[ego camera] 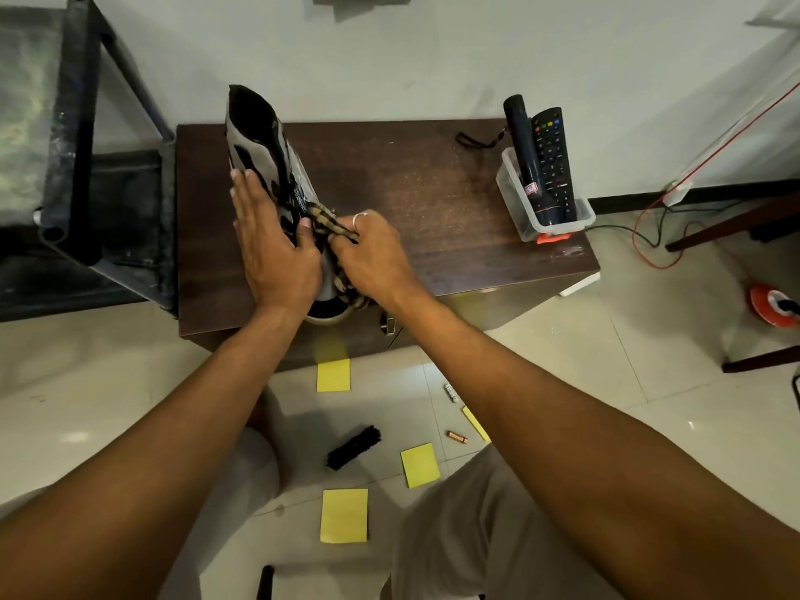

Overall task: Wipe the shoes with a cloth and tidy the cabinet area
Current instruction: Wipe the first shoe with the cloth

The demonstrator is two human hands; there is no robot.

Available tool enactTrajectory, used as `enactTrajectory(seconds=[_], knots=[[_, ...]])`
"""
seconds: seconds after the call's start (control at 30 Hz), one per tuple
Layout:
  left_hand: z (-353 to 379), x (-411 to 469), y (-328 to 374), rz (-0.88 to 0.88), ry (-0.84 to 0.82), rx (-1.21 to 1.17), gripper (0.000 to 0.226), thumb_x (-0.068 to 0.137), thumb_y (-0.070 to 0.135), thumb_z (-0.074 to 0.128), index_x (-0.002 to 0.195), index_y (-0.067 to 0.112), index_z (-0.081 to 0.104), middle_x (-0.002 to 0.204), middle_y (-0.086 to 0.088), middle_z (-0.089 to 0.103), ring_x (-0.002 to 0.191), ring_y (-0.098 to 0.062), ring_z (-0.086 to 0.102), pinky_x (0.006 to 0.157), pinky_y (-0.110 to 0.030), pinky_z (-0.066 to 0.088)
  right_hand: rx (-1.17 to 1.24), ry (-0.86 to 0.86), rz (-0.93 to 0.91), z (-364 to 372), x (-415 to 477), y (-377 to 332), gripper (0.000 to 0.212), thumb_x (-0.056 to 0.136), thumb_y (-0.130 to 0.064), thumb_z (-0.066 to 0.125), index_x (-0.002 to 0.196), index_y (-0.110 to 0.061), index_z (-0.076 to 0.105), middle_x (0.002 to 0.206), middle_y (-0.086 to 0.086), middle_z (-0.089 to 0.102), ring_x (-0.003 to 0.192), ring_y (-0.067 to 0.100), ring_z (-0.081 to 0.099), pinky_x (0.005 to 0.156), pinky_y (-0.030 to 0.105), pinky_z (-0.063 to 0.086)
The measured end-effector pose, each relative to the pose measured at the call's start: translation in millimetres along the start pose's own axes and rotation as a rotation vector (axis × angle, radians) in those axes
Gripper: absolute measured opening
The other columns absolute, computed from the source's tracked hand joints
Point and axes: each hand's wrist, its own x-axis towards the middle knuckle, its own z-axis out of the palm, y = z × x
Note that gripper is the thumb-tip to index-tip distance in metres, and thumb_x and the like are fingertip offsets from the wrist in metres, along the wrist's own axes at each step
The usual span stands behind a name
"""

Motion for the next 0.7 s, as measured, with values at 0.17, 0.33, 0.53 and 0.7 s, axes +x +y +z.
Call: enactTrajectory(seconds=[0.17, 0.33, 0.53, 0.7], knots=[[-1, -1, 2, -0.006, 0.002, -0.001, 0.080, 0.098, 0.018, 0.055, 0.161, 0.008, 0.006, 0.170, -0.009, 0.002, 0.157, -0.025, 0.000, 0.127, -0.041, 0.003, -0.063, -0.132, 0.002, -18, -38, 9, 0.019, 0.097, -0.021, 0.059, 0.081, -0.013, 0.065, 0.088, 0.000, 0.054, 0.077, 0.015, 0.058, 0.061, 0.026, 0.042], [1, -2, 4, -0.009, 0.002, 0.011, 0.081, 0.100, 0.020, 0.055, 0.162, 0.010, 0.004, 0.170, -0.007, -0.001, 0.157, -0.023, -0.003, 0.126, -0.039, -0.001, -0.046, -0.347, 0.071, -50, -78, 7, 0.027, 0.098, -0.021, 0.064, 0.072, -0.026, 0.065, 0.081, -0.009, 0.055, 0.069, 0.008, 0.060, 0.061, 0.028, 0.051], [0, -2, 3, -0.011, -0.005, 0.016, 0.080, 0.100, 0.019, 0.054, 0.162, 0.009, 0.005, 0.170, -0.008, 0.000, 0.157, -0.023, -0.002, 0.126, -0.038, 0.000, -0.010, -0.036, 0.045, -14, -35, 9, 0.021, 0.096, -0.022, 0.060, 0.082, -0.013, 0.072, 0.085, 0.002, 0.060, 0.075, 0.016, 0.063, 0.063, 0.027, 0.047], [-1, -2, 2, -0.010, -0.011, 0.015, 0.079, 0.098, 0.015, 0.051, 0.162, 0.008, 0.005, 0.170, -0.010, 0.000, 0.157, -0.025, -0.003, 0.126, -0.039, 0.001, -0.090, 0.034, -0.038, 0, -2, -11, 0.018, 0.096, -0.018, 0.059, 0.095, -0.006, 0.072, 0.097, 0.003, 0.056, 0.087, 0.019, 0.060, 0.068, 0.028, 0.045]])
